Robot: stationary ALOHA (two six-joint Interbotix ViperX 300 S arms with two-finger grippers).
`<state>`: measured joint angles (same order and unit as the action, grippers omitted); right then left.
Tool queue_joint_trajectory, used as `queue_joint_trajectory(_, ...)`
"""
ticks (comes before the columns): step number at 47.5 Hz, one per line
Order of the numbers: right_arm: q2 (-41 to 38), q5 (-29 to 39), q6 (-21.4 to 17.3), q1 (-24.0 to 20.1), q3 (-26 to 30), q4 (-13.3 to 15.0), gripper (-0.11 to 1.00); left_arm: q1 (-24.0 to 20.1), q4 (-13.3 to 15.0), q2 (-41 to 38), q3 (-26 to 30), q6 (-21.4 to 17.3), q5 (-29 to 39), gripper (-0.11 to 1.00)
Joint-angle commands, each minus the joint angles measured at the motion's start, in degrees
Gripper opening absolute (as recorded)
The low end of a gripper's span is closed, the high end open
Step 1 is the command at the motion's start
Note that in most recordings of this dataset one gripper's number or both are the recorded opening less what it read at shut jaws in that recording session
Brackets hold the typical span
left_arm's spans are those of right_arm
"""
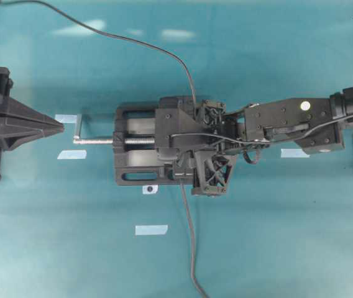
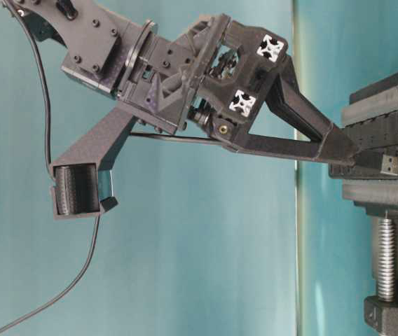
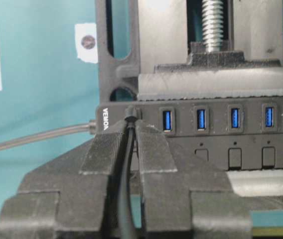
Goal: Insert the USB into the front port of the fixed hub.
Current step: 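Push the USB plug into the front port with the right gripper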
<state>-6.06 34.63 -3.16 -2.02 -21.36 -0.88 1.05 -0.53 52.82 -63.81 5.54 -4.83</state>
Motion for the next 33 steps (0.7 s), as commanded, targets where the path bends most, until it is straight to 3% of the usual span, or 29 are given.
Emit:
queue_joint_trajectory(1, 0.4, 0.3, -0.6, 0.2, 0.4, 0.1, 0.07, 0.1, -0.2, -0.2, 0.7, 0.1, -0.6, 0.00)
queue_joint_trajectory(33, 1.5, 2.8, -0.5, 0.5, 2.2, 0.5, 0.07, 0.1, -0.2, -0.2, 0.5, 0.1, -0.6, 0.00)
